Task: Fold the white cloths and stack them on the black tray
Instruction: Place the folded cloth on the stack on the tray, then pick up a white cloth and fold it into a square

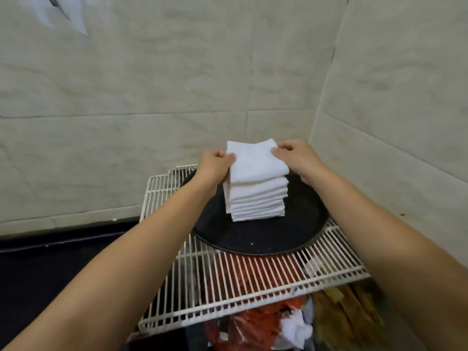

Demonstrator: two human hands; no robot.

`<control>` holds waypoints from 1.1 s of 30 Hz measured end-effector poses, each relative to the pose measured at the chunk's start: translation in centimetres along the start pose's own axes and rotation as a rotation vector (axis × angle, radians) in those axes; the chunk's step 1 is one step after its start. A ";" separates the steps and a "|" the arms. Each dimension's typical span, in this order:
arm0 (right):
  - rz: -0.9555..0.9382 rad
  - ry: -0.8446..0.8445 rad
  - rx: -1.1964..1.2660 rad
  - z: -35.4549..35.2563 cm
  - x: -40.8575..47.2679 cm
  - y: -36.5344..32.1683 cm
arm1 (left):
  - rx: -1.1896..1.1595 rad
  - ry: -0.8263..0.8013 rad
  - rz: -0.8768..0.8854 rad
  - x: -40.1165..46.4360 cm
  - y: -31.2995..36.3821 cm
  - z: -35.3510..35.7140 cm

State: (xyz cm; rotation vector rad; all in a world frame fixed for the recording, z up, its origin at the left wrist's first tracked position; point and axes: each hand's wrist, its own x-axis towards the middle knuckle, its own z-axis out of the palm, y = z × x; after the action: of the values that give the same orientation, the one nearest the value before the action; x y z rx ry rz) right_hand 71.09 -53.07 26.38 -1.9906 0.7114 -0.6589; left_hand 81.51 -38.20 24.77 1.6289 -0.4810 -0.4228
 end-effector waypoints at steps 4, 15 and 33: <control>0.017 -0.040 0.056 0.3 0.2 3.2 | 0.069 0.035 -0.039 0.6 -2.4 0.9; -0.147 0.094 -0.101 -1.0 -1.9 -1.8 | 0.051 0.187 0.029 -2.4 -0.6 -3.2; -0.935 -0.737 -0.332 41.3 -44.2 -21.5 | 0.767 0.854 -0.219 -50.4 -11.7 -48.5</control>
State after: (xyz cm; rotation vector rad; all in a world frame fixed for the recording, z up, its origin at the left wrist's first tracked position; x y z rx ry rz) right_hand 73.56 10.58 18.68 -2.6050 -0.6395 -0.2498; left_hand 65.74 30.65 18.21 2.4037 0.2317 0.3732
